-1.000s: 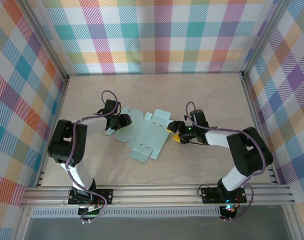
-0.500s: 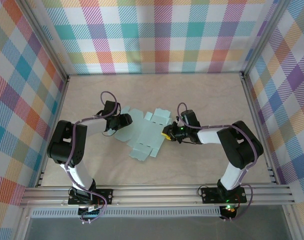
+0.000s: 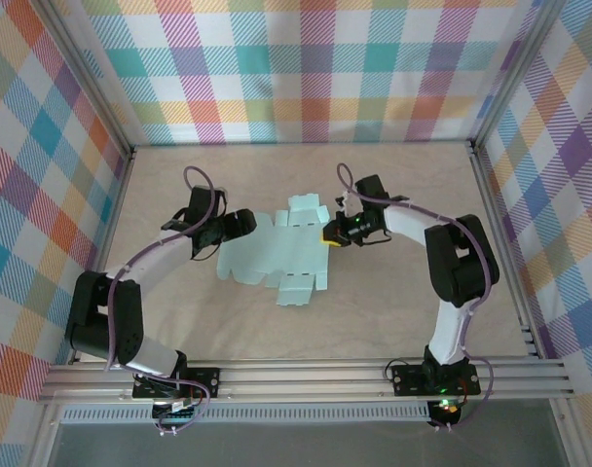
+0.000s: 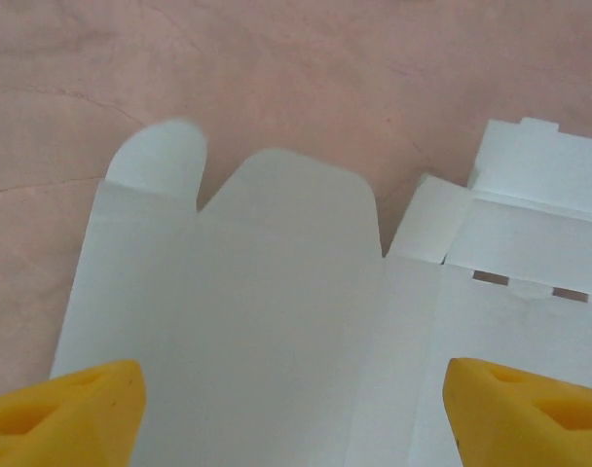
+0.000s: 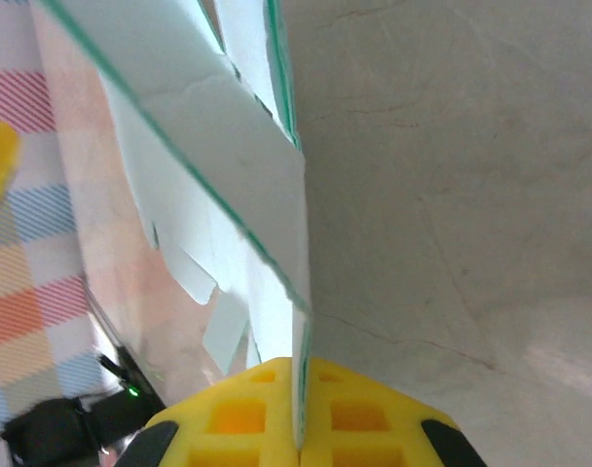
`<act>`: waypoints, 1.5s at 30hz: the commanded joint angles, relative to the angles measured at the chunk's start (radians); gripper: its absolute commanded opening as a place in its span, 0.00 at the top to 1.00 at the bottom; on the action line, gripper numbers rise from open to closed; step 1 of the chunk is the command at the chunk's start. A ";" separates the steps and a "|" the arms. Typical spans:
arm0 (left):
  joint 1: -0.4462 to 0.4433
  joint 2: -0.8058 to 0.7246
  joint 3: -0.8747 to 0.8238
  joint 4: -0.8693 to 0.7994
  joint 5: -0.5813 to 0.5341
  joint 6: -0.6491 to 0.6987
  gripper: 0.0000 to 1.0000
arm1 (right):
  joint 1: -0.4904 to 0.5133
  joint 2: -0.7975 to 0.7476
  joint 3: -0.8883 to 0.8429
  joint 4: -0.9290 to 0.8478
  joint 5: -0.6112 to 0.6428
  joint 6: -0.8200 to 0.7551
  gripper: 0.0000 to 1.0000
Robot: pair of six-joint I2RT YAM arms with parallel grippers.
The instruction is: Fold the paper box
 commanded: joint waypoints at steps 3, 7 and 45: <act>-0.038 0.028 0.009 -0.077 0.066 0.046 0.31 | -0.020 0.076 0.168 -0.454 0.085 -0.428 0.98; -0.088 0.096 0.036 -0.091 0.095 0.071 0.39 | -0.023 0.100 0.260 -0.523 0.181 -0.465 0.95; -0.218 0.316 -0.088 0.071 0.018 -0.225 0.50 | -0.044 -0.351 -0.476 0.455 0.309 0.143 0.74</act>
